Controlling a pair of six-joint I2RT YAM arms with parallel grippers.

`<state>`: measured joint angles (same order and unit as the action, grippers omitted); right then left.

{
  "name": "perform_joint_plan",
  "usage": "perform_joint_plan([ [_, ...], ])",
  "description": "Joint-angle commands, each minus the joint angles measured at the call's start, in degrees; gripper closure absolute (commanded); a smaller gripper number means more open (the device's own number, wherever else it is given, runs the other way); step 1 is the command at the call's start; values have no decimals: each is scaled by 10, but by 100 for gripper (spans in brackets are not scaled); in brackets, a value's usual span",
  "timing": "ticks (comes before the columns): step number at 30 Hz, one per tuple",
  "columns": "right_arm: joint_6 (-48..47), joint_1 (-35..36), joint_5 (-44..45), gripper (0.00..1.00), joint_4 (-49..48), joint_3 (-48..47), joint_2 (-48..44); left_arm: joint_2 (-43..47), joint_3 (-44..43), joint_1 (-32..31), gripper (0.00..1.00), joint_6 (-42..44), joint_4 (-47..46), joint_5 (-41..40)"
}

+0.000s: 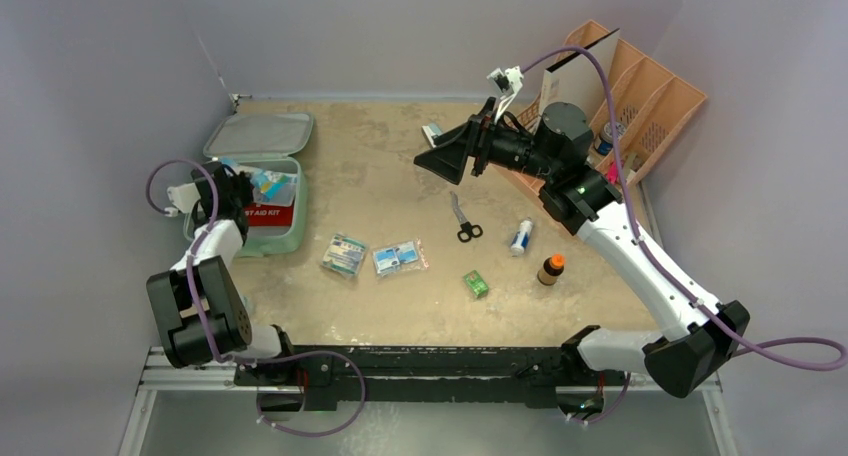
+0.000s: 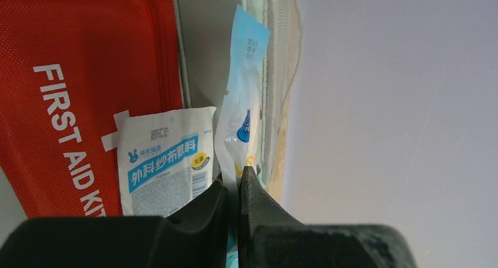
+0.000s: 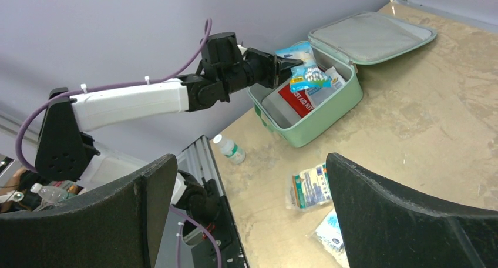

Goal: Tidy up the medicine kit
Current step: Place the medical item at the medicine box.

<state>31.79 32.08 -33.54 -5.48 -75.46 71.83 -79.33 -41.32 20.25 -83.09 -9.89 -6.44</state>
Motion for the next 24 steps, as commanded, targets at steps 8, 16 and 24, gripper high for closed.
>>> perform_joint_plan([
  [8,-14,1,12,1,-4,9,-22,-75,33,-8,85,-45,-103,35],
  [16,-11,1,8,1,-6,4,-11,-94,34,-18,78,-59,-119,55],
  [24,-7,1,4,1,-7,1,2,-33,23,-21,65,-55,-25,43],
])
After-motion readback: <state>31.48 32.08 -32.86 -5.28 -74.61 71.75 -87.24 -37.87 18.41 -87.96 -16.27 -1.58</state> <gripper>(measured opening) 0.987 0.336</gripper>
